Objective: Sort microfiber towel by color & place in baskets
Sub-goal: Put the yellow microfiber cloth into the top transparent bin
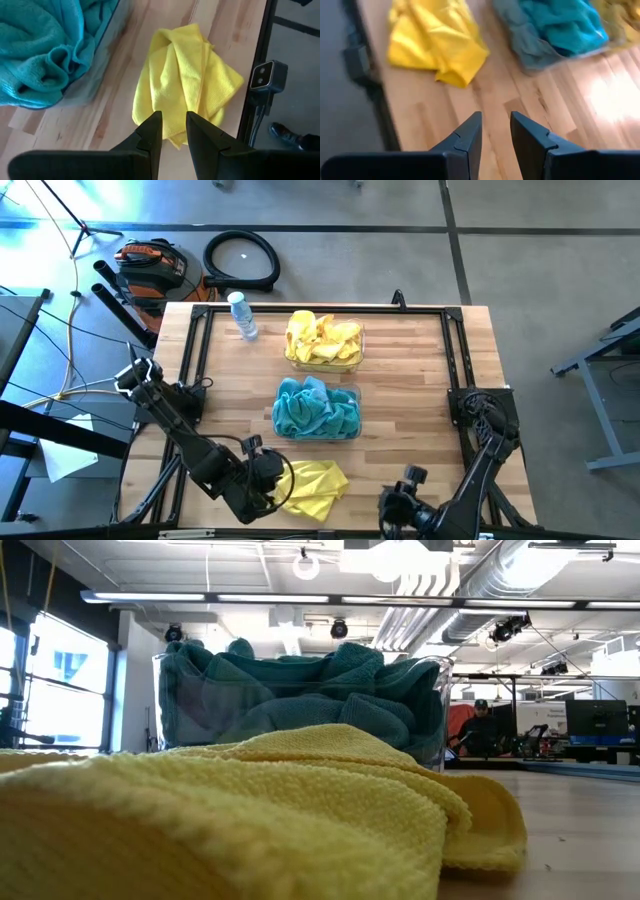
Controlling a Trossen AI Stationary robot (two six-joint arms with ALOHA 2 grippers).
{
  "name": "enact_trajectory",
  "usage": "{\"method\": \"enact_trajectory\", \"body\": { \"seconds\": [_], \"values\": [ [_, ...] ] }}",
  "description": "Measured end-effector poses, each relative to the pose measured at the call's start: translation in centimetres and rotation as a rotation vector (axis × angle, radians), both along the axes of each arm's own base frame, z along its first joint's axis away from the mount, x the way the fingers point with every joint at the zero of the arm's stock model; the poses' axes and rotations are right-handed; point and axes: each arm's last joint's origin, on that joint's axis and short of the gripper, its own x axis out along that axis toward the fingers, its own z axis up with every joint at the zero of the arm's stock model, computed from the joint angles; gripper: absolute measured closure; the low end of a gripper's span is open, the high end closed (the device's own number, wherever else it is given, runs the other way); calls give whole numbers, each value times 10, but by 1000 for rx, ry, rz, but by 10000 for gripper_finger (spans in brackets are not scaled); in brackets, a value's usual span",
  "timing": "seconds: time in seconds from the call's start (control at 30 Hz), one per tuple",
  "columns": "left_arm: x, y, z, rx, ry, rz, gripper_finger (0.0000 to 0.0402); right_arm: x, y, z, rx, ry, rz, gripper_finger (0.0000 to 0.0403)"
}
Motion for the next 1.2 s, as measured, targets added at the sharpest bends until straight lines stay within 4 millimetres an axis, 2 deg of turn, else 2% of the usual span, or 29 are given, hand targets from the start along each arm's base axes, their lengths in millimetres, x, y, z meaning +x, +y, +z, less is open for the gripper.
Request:
{"method": "enact_trajectory", "body": {
  "seconds": [0.13,0.33,0.43,0.73,1.03,1.2],
  "values": [
    [3,5,1,4,21,-29,328,-2,-3,-20,13,-35,-117,305],
    [9,12,1,27,38,-63,328,2,-6,-47,11,-64,-135,305],
    [13,17,1,24,40,-51,328,0,-11,-54,59,-117,-136,305],
    [29,23,-9,15,50,-14,328,-36,-49,-86,277,-233,-86,305],
    [51,18,-23,-42,-4,-21,311,-48,-83,-77,306,-249,-23,305],
    [65,8,-47,1,4,-81,279,-48,-90,-71,279,-241,24,305]
  ]
}}
